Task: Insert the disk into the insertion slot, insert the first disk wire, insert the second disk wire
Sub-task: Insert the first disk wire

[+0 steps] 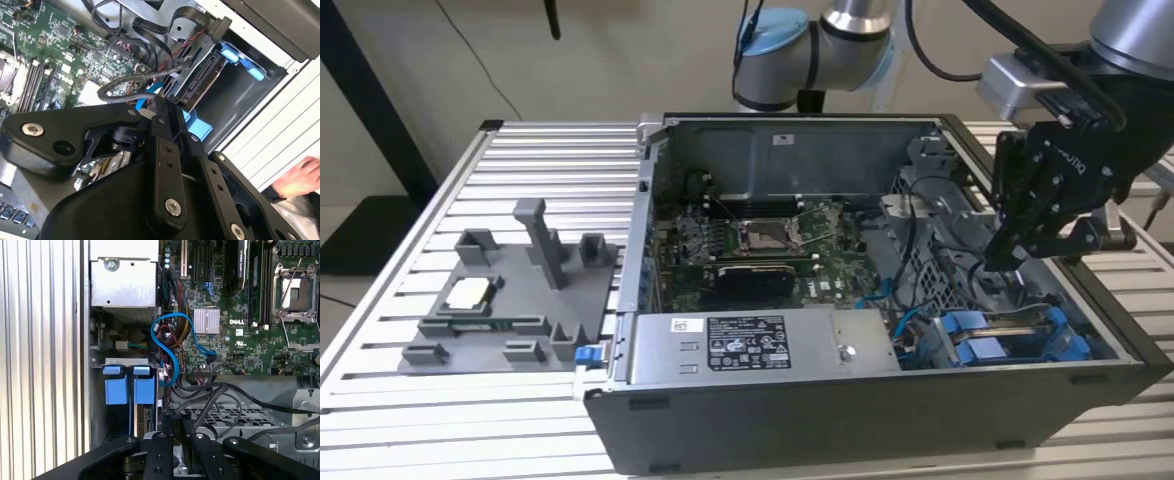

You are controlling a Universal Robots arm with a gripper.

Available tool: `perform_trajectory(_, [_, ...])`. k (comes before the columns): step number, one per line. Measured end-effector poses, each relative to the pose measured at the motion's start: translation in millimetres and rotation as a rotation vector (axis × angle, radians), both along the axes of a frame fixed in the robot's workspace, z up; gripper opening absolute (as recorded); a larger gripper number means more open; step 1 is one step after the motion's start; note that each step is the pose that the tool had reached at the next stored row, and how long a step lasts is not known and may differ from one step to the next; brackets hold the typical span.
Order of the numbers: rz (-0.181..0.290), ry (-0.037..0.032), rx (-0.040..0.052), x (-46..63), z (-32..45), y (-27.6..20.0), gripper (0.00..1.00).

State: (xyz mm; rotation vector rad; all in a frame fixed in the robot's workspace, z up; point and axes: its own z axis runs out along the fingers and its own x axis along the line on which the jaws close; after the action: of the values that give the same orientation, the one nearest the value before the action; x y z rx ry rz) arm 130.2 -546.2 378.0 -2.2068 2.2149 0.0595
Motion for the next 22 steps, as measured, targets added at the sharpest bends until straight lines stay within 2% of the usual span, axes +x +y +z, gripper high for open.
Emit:
perform_trajectory(16, [0.0, -0.0014, -0.0255, 5.4, -9.1, -3.4, 0.19])
perform_trajectory(22, [0.0, -0.0014, -0.0267, 6.3, -9.7, -3.7, 0.19])
